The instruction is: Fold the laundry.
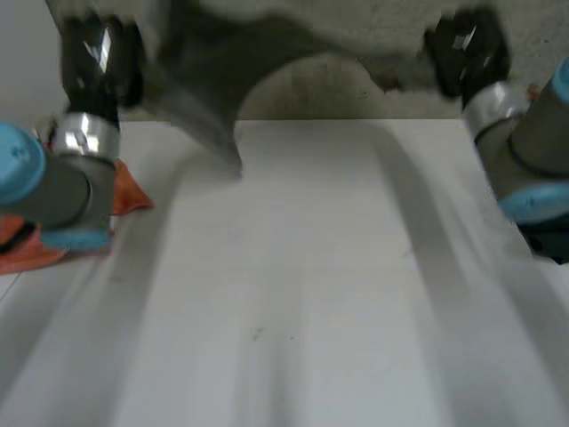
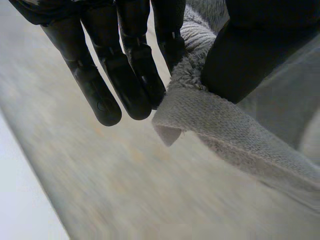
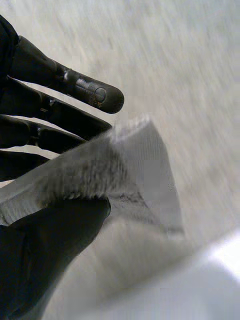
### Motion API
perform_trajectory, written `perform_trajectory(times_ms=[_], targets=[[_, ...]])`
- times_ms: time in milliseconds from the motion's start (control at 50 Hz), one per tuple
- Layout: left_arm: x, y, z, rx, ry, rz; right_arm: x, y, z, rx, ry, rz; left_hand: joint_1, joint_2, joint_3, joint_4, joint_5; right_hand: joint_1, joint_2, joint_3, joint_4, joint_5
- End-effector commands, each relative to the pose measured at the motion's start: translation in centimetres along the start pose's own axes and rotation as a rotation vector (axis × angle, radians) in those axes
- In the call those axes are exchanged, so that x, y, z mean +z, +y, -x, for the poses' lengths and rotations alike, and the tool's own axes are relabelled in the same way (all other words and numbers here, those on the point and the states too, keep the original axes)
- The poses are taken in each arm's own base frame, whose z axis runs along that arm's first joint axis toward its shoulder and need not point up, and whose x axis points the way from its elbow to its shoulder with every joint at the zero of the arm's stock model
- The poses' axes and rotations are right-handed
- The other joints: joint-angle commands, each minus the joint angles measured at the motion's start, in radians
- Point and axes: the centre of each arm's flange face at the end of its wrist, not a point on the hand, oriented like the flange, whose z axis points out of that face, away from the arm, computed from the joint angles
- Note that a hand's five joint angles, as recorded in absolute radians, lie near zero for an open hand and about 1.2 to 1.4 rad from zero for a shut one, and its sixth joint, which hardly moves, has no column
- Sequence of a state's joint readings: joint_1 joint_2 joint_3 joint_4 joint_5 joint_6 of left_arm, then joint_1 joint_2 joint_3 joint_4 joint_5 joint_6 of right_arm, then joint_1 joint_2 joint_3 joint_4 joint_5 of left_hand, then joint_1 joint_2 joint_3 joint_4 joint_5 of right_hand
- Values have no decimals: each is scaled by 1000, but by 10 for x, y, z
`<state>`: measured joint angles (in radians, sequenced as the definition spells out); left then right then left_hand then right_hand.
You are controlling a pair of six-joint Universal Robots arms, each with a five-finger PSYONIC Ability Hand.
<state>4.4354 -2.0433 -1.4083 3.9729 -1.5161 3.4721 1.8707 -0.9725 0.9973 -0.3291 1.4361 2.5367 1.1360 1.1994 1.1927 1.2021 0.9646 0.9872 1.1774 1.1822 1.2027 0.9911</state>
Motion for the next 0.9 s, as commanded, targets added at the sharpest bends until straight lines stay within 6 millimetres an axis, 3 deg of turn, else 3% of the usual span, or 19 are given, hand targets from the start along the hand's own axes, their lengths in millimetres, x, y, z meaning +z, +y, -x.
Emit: perform_trajectory(times_ms=[20,100,160,220,280,360,460,500,560,580,720,780,900], targets=[[-65,64,-32,4,149,245,-46,86,74,33,-247,225,260,197,204,194,257,409,219,214,194,231],[-88,81,-38,60,192,328,-63,106,89,-11,-325,321,260,197,204,194,257,409,219,214,194,231],[-97,81,-34,107,207,368,-71,106,90,-32,-360,362,260,197,204,194,257,409,219,214,194,231],[-97,67,-14,151,180,378,-81,100,85,-37,-391,394,260,197,204,194,257,409,219,214,194,231],[-104,53,-3,156,184,406,-88,89,67,-32,-382,421,260,197,204,194,257,409,219,214,194,231],[-118,33,-1,138,251,436,-108,62,47,-41,-416,459,260,197,204,194,257,409,219,214,194,231],[-137,18,-5,99,348,488,-134,47,39,-53,-480,521,260,197,204,194,257,409,219,214,194,231],[-142,18,-7,88,367,509,-147,52,42,-39,-509,562,162,98,105,95,158,409,219,214,194,231],[-148,19,-10,89,382,546,-158,56,49,-32,-538,578,-308,-371,-364,-374,-311,409,219,214,194,231],[-149,20,-9,90,379,561,-159,57,50,-31,-540,580,-408,-471,-464,-474,-411,409,219,214,194,231],[-157,29,-8,96,358,659,-156,68,44,-30,-497,575,-511,-575,-568,-577,-514,409,219,214,194,231],[-157,22,-4,95,350,672,-152,75,33,-25,-461,586,-520,-584,-577,-586,-523,409,219,214,194,231],[-153,2,-2,69,345,651,-152,78,32,-23,-456,593,-532,-595,-589,-598,-535,409,219,214,194,231]])
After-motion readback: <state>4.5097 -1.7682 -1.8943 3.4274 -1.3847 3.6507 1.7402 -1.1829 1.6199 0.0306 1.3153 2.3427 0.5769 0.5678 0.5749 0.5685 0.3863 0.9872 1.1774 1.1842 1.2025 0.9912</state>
